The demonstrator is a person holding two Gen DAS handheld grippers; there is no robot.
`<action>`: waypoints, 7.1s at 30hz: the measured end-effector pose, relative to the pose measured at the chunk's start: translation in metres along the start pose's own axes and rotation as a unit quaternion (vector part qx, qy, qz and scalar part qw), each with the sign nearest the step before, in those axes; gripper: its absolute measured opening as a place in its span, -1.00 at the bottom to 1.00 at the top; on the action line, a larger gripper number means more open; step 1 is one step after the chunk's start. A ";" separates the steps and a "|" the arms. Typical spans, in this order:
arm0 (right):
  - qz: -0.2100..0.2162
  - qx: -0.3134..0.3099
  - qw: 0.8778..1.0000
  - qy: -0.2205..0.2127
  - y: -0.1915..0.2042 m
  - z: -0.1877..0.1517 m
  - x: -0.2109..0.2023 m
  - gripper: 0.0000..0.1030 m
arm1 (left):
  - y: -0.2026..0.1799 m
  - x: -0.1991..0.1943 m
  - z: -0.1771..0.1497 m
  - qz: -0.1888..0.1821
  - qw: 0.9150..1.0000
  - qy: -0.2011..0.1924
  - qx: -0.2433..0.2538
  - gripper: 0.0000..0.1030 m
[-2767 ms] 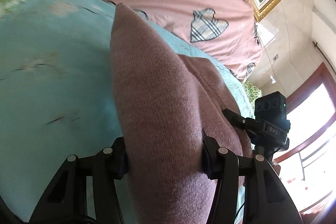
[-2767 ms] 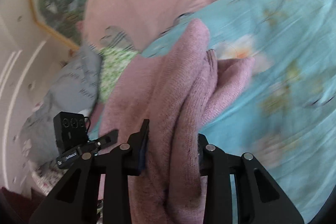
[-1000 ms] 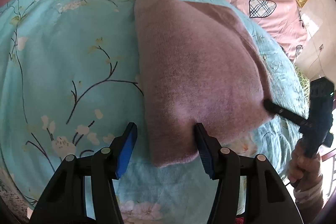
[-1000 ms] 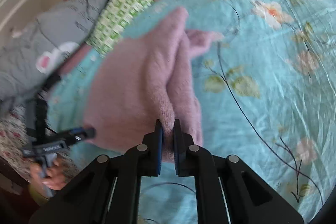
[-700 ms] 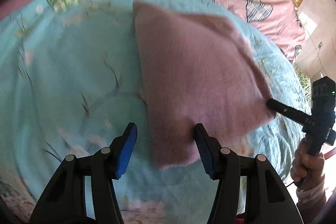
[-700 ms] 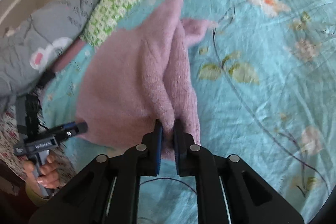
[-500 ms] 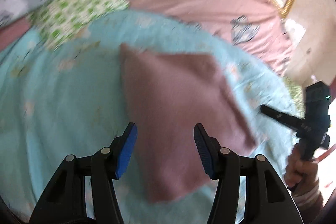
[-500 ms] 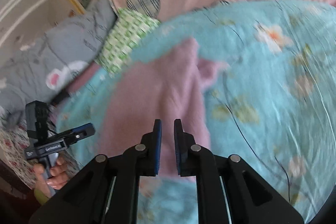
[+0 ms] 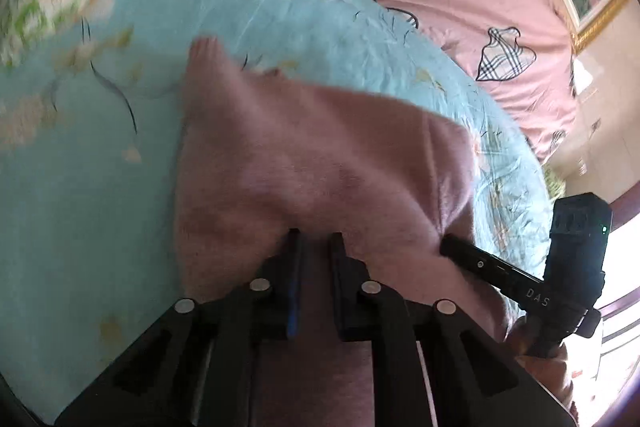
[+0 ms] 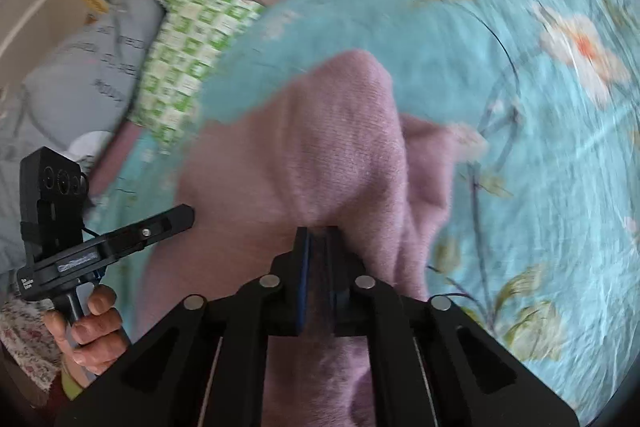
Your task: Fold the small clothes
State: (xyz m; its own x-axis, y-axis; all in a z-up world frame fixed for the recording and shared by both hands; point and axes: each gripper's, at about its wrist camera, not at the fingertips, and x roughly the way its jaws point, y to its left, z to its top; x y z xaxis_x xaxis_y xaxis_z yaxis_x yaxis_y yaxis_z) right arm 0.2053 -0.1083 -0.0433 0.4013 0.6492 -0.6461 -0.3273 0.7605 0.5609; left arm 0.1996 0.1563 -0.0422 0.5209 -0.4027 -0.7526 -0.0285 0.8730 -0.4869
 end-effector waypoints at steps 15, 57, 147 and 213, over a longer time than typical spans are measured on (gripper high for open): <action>0.036 -0.061 0.996 -0.048 0.031 -0.071 -0.086 -0.84 | -0.053 -0.096 -0.112 -0.005 0.995 -0.047 0.082 -0.74; -0.080 -0.122 0.984 -0.105 0.033 -0.217 -0.145 0.81 | -0.063 -0.116 -0.264 0.183 0.972 -0.076 0.123 0.62; -0.051 -0.228 0.971 -0.054 0.088 -0.103 -0.100 0.98 | -0.087 -0.106 -0.166 0.291 0.941 -0.085 0.150 0.71; -0.041 -0.232 0.971 -0.049 0.091 -0.088 -0.095 0.98 | -0.090 -0.108 -0.151 0.306 0.935 -0.099 0.151 0.71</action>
State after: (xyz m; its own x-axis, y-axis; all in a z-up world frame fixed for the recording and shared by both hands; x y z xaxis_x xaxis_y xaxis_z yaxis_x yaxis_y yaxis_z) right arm 0.0619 -0.1000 0.0235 0.5143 0.5988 -0.6140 -0.6321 0.7485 0.2006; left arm 0.0169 0.0795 0.0154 0.6344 0.2303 -0.7379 -0.1466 0.9731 0.1776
